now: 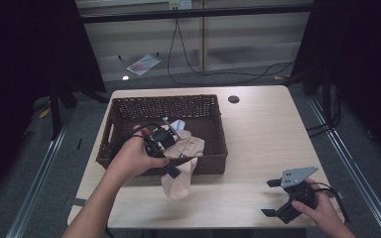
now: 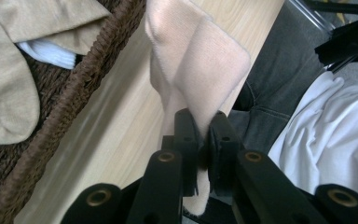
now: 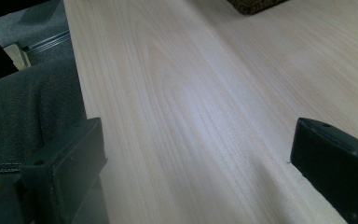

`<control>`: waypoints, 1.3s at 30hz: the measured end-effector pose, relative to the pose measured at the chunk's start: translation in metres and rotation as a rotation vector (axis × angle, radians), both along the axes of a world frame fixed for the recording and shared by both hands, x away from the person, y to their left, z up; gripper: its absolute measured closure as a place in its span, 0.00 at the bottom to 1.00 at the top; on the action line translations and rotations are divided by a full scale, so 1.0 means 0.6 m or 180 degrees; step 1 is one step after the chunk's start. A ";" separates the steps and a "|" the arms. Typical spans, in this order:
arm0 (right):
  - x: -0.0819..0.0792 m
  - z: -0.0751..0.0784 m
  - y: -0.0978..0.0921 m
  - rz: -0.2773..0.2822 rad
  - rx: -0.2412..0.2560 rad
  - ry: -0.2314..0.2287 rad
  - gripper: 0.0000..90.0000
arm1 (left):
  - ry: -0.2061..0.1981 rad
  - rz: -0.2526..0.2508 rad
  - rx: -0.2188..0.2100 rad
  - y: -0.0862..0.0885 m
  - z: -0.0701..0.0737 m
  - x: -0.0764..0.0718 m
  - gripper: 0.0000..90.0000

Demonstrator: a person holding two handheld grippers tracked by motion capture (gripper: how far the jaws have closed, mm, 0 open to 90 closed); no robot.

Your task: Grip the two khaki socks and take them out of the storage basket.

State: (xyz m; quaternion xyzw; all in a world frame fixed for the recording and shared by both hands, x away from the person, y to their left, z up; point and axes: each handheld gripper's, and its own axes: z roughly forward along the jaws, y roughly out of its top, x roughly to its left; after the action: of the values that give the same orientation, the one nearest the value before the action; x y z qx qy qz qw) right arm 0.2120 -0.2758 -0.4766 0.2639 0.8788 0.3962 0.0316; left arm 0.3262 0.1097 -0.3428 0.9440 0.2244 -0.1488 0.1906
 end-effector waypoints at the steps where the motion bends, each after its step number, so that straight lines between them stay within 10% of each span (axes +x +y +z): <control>1: 0.000 0.000 0.000 0.0000 -0.0002 0.0000 0.03 | 0.0009 0.0023 -0.0019 -0.001 -0.004 0.000 0.95; 12: 0.000 0.001 -0.001 -0.0005 0.0005 0.0003 0.03 | 0.0010 -0.0005 -0.0018 -0.006 -0.036 0.001 0.85; 24: 0.000 0.001 0.000 -0.0012 0.0006 0.0001 0.03 | -0.0127 0.0008 0.0004 0.001 -0.009 0.003 0.62; 39: 0.000 0.000 0.000 -0.0003 0.0006 -0.0003 0.03 | -0.0432 0.0521 -0.0105 0.026 0.029 0.060 0.20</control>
State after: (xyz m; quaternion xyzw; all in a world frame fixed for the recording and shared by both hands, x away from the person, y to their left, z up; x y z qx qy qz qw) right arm 0.2119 -0.2757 -0.4763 0.2642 0.8783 0.3971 0.0320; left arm 0.3621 0.1254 -0.3256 0.9272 0.2849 -0.0721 0.2324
